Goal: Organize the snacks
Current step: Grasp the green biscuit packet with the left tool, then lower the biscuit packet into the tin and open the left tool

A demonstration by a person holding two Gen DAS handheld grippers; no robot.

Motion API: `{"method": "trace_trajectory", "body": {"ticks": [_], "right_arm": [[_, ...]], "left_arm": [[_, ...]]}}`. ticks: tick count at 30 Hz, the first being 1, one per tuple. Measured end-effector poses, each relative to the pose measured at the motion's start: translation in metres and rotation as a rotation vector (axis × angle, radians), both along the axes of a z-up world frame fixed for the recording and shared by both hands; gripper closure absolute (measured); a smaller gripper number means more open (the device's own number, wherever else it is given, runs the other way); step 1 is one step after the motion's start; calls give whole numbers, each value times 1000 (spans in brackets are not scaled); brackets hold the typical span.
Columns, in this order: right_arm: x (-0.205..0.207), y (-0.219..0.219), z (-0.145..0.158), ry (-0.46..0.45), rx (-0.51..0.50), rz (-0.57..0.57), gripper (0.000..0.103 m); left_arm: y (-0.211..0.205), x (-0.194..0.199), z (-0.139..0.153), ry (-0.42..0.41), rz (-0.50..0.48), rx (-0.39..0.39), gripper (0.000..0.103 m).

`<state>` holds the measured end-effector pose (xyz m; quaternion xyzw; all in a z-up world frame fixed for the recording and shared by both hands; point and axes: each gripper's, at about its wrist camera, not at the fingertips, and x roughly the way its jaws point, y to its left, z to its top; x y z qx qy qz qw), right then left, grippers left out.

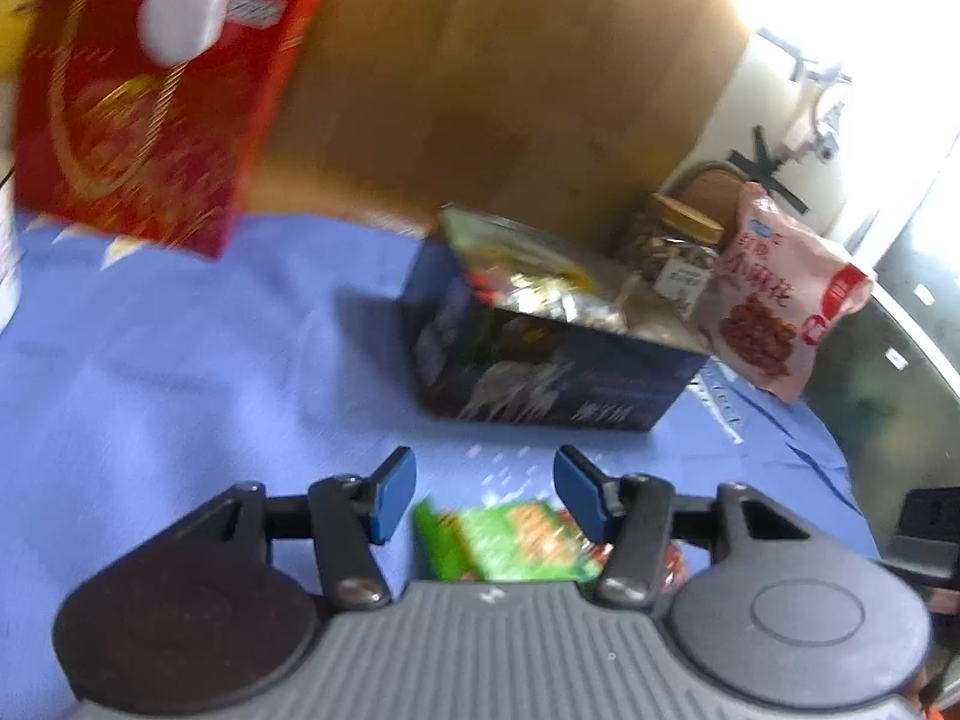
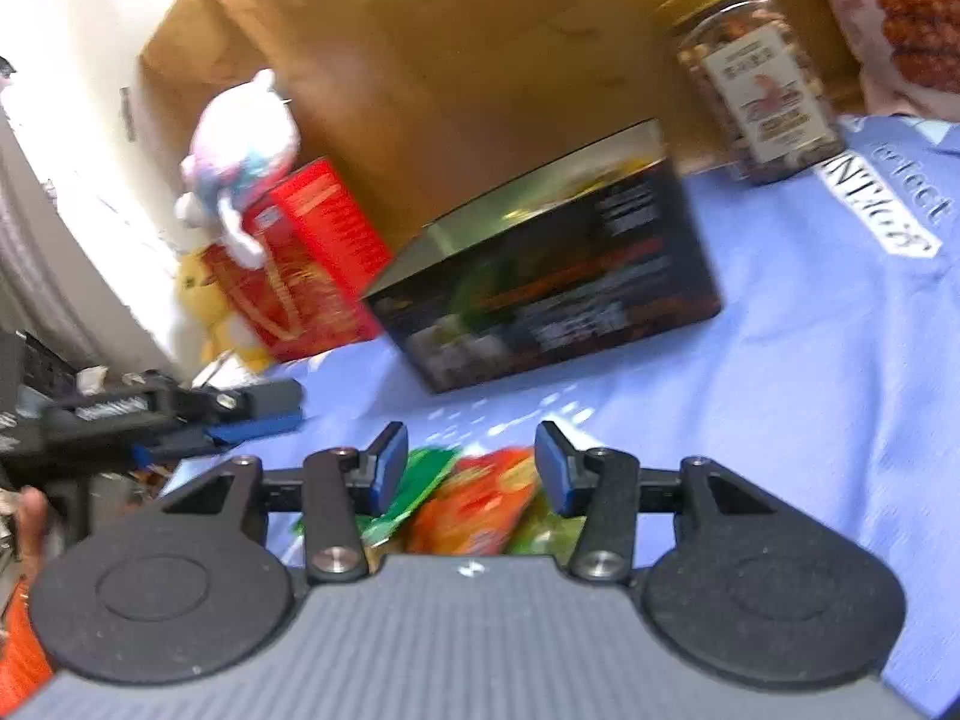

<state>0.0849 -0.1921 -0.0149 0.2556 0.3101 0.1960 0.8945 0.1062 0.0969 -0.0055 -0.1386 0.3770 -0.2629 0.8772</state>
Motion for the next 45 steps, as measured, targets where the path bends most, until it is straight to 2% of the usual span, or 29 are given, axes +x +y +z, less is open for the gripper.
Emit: {"method": "trace_trajectory", "body": {"ticks": [3, 7, 9, 10, 11, 12, 14, 17, 20, 23, 26, 28, 32, 34, 39, 41, 42, 45], "right_arm": [[-1, 15, 5, 5, -15, 73, 53], [12, 30, -7, 145, 30, 117, 54], [22, 29, -12, 202, 100, 100, 57], [26, 29, -14, 221, 134, 93, 56], [29, 29, -16, 242, 167, 88, 56], [33, 30, -19, 258, 182, 80, 64], [36, 33, -21, 261, 151, 63, 82], [33, 31, -12, 221, 173, 67, 82], [32, 33, 17, 103, 132, 70, 82], [49, 35, 42, 0, 81, 44, 82], [73, 29, 54, -50, 42, 12, 82], [93, 30, 56, -77, -13, -25, 82], [125, 30, 42, -60, -70, -48, 84], [134, 34, 34, -51, -114, -61, 82], [116, 16, 32, -65, -47, -82, 82], [94, 0, 29, -63, -9, -102, 80], [81, -8, 25, -54, 21, -112, 75], [36, -27, 10, -24, 72, -138, 74]], "left_arm": [[10, 1, -15, 82, 6, -47, 49], [8, 7, -33, 179, -23, -113, 50], [5, 10, -44, 236, -40, -151, 60], [4, 10, -50, 254, -46, -173, 61], [3, 9, -52, 247, -42, -190, 63], [2, 8, -52, 243, -42, -192, 64], [1, 6, -48, 221, -26, -174, 67], [2, 1, -30, 166, -33, -173, 69], [0, 5, -4, 75, -49, -186, 69], [-11, 25, 22, 9, -53, -194, 70], [-31, 52, 41, -58, -49, -164, 69], [-47, 72, 44, -66, -45, -122, 68], [-75, 94, 41, -113, 6, 48, 56], [-79, 98, 37, -119, 39, 105, 56], [-47, 77, 39, -141, 65, 41, 56], [-36, 63, 38, -142, 78, 15, 55], [-30, 54, 36, -134, 78, -7, 53], [-27, 22, 24, -111, 50, -60, 51]]}}
